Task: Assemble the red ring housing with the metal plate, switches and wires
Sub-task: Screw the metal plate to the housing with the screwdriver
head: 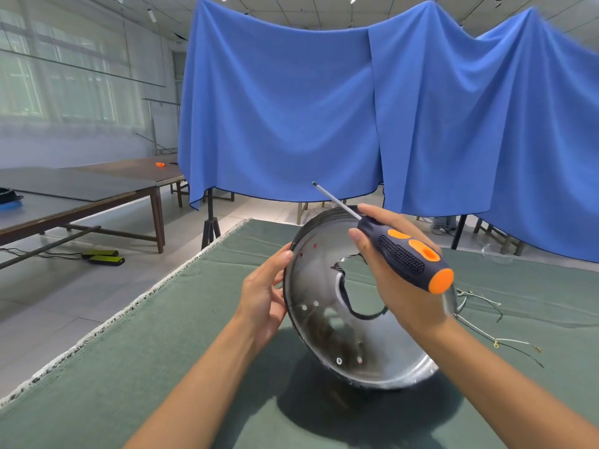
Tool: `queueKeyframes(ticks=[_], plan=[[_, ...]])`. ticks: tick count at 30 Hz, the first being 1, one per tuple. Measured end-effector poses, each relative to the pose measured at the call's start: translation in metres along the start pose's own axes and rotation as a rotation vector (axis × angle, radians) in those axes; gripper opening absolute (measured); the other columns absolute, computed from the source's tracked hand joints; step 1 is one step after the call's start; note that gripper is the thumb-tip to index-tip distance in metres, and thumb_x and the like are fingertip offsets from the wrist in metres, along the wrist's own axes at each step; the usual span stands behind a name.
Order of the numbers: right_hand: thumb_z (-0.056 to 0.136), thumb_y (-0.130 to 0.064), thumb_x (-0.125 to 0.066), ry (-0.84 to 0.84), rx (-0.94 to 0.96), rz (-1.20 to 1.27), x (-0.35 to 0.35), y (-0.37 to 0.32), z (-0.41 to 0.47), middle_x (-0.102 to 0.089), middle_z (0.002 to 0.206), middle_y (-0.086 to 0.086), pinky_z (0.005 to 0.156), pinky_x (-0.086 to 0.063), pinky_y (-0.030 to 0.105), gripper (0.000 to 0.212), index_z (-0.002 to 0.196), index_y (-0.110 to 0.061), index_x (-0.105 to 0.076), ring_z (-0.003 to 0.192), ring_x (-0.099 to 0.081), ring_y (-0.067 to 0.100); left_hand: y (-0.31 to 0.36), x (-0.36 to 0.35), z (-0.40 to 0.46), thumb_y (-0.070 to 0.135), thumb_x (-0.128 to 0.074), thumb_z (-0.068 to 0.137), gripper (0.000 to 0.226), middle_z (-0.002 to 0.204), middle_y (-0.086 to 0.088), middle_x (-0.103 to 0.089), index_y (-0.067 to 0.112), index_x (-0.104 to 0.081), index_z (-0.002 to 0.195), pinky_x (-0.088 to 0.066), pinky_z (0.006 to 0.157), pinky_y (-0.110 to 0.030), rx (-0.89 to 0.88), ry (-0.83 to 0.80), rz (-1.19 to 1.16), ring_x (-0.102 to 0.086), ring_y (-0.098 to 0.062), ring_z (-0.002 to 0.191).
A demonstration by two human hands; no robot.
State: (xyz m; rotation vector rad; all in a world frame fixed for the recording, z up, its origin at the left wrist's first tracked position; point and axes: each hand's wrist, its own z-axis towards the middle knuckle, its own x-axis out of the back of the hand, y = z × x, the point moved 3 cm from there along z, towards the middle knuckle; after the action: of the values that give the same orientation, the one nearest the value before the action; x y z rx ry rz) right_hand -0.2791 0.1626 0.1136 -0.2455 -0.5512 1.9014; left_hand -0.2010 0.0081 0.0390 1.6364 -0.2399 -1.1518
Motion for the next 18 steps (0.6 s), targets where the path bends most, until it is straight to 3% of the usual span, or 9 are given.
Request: queueKeyframes(ticks=[2, 6, 10, 14, 18], plan=[[0.085, -0.022, -0.072, 0.012, -0.035, 0.009, -0.001, -0.001, -0.002, -0.071, 0.102, -0.007, 0.086, -0.053, 0.027, 0.027, 0.111, -0.018, -0.069, 0.096, -0.067, 0.011, -0.003, 0.01, 0.004, 0.026, -0.064, 0.077, 0.054, 0.112, -0.024, -0.064, 0.004, -0.059, 0.126, -0.051, 0.087, -0.049, 0.001, 0.084, -0.068, -0.062, -0.038, 0.095], [0.077, -0.033, -0.072, 0.03, -0.101, 0.026, -0.004, -0.006, -0.006, -0.069, 0.082, -0.02, 0.068, -0.047, 0.009, 0.013, 0.09, -0.036, -0.068, 0.071, -0.065, 0.0, -0.005, 0.027, 0.01, 0.019, -0.061, 0.085, 0.051, 0.123, -0.027, -0.057, 0.004, -0.051, 0.133, -0.033, 0.108, -0.057, -0.011, 0.162, -0.165, -0.053, -0.038, 0.105], [0.073, -0.048, -0.066, -0.041, -0.144, -0.005, -0.004, -0.013, -0.013, -0.067, 0.08, -0.016, 0.065, -0.048, 0.018, 0.014, 0.082, -0.037, -0.065, 0.069, -0.062, 0.007, -0.003, 0.03, 0.012, 0.018, -0.064, 0.08, 0.052, 0.114, -0.021, -0.061, 0.009, -0.054, 0.131, -0.044, 0.092, -0.05, -0.052, 0.124, -0.129, -0.057, -0.032, 0.093], [0.076, -0.019, -0.071, -0.017, -0.093, 0.099, -0.002, -0.018, -0.015, -0.066, 0.071, -0.011, 0.06, -0.043, 0.006, 0.005, 0.077, -0.022, -0.066, 0.062, -0.06, -0.002, 0.0, 0.028, 0.015, 0.017, -0.068, 0.069, 0.049, 0.108, -0.018, -0.067, 0.011, -0.062, 0.117, -0.045, 0.092, -0.048, -0.11, 0.082, -0.074, -0.062, -0.03, 0.096], [0.075, -0.015, -0.069, -0.014, -0.125, 0.13, 0.0, -0.015, -0.015, -0.064, 0.065, -0.012, 0.058, -0.043, 0.01, 0.006, 0.073, -0.019, -0.066, 0.058, -0.058, 0.002, 0.0, 0.029, 0.018, 0.013, -0.067, 0.069, 0.036, 0.099, -0.015, -0.072, 0.016, -0.065, 0.105, -0.047, 0.092, -0.049, -0.125, 0.052, -0.067, -0.066, -0.028, 0.09]])
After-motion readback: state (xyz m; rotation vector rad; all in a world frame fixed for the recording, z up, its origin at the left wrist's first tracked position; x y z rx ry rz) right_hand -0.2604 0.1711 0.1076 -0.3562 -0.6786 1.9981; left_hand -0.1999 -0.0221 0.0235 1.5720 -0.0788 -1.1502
